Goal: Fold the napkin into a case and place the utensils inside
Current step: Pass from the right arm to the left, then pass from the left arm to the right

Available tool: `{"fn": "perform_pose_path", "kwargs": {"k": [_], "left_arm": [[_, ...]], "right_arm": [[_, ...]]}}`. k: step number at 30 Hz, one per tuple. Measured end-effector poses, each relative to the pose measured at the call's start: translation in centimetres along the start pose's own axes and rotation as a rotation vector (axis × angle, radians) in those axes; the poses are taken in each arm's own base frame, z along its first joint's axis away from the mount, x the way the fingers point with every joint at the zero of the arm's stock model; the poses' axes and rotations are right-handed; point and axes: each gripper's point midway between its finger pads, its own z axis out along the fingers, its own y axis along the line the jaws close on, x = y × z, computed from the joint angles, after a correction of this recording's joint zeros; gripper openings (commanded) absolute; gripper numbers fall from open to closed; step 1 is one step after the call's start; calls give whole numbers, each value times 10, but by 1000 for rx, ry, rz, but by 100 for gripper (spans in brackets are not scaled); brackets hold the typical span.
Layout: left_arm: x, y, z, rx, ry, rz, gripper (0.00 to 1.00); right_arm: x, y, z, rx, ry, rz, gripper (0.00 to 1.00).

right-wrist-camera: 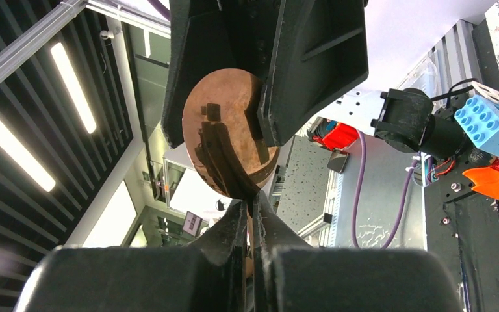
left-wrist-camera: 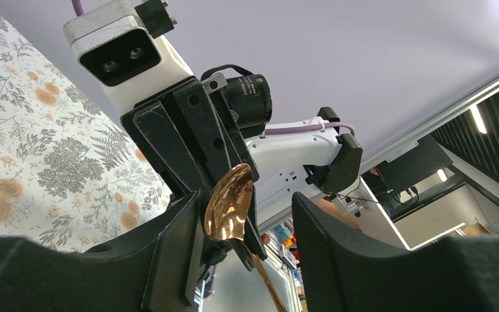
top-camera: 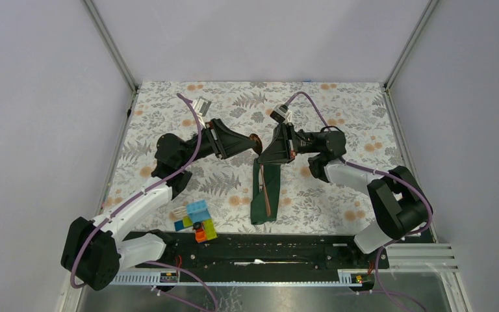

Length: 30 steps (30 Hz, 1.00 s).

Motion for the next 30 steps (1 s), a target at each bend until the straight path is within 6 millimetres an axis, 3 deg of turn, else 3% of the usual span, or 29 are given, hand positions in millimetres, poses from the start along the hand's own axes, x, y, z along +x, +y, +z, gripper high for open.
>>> {"fn": "perform_pose_path", "kwargs": {"k": [5, 7, 10, 13, 15, 20, 22, 30], "left_arm": [[0, 2, 1, -6, -5, 4, 25], [0, 5, 1, -22, -9, 4, 4], [0, 15, 1, -76, -8, 4, 0], [-5, 19, 0, -146, -12, 57, 0], [-9, 22, -1, -195, -20, 82, 0], [-25, 32, -9, -350, -60, 182, 0], [-29, 36, -14, -404, -67, 219, 0], [-36, 58, -28, -585, -50, 302, 0]], "right_arm": [[1, 4, 3, -9, 11, -12, 0], [2, 5, 4, -12, 15, -15, 7], [2, 4, 4, -11, 15, -17, 14], [-3, -3, 5, 22, -28, -20, 49], [-10, -13, 5, 92, -84, -36, 59], [-48, -33, -1, 420, -296, -172, 59], [-62, -35, -7, 579, -368, -257, 53], [-52, -43, -1, 1004, -340, -468, 36]]}}
